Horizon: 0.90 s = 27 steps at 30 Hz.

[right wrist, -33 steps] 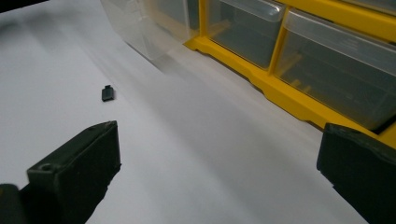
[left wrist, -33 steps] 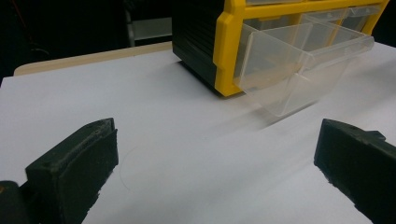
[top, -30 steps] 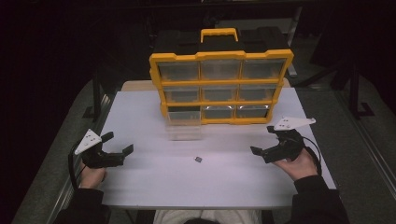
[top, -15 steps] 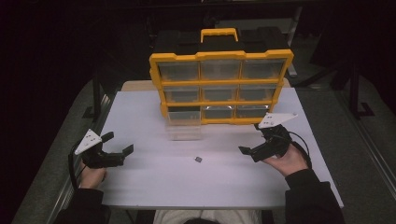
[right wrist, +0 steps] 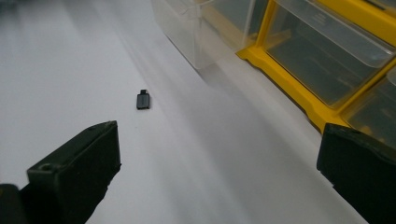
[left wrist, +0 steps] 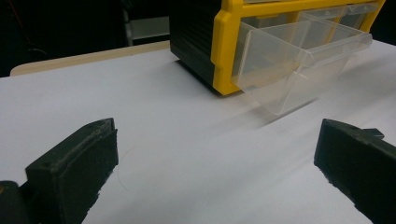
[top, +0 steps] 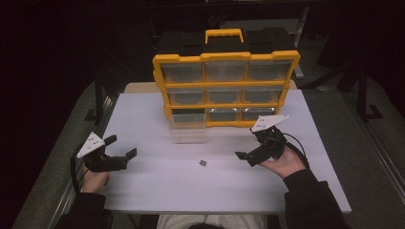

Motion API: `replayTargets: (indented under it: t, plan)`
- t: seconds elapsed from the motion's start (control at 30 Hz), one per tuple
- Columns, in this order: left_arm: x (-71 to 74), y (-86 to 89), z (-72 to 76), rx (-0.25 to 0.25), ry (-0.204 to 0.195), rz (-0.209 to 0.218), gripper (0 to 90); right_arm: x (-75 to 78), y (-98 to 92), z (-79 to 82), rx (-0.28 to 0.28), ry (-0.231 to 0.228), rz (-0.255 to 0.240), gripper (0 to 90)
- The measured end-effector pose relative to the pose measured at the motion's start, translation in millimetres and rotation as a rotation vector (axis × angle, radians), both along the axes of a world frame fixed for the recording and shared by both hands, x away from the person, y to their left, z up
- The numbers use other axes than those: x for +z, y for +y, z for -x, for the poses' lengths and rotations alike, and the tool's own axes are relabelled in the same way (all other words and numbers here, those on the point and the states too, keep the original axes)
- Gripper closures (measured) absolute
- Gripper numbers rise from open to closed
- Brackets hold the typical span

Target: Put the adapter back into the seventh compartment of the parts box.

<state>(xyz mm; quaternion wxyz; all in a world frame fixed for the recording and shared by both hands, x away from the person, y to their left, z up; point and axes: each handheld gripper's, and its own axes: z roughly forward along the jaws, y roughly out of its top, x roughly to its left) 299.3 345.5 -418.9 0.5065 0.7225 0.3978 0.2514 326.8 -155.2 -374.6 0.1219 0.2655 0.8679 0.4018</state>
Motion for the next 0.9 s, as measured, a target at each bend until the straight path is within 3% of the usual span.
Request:
replayTargets:
  t: [0.9]
  plan:
    - [-0.7,-1.8,-0.4,-0.008,0.003,-0.013,0.0,-8.0,57.1,-4.8,0.144,0.031,0.077,0.0]
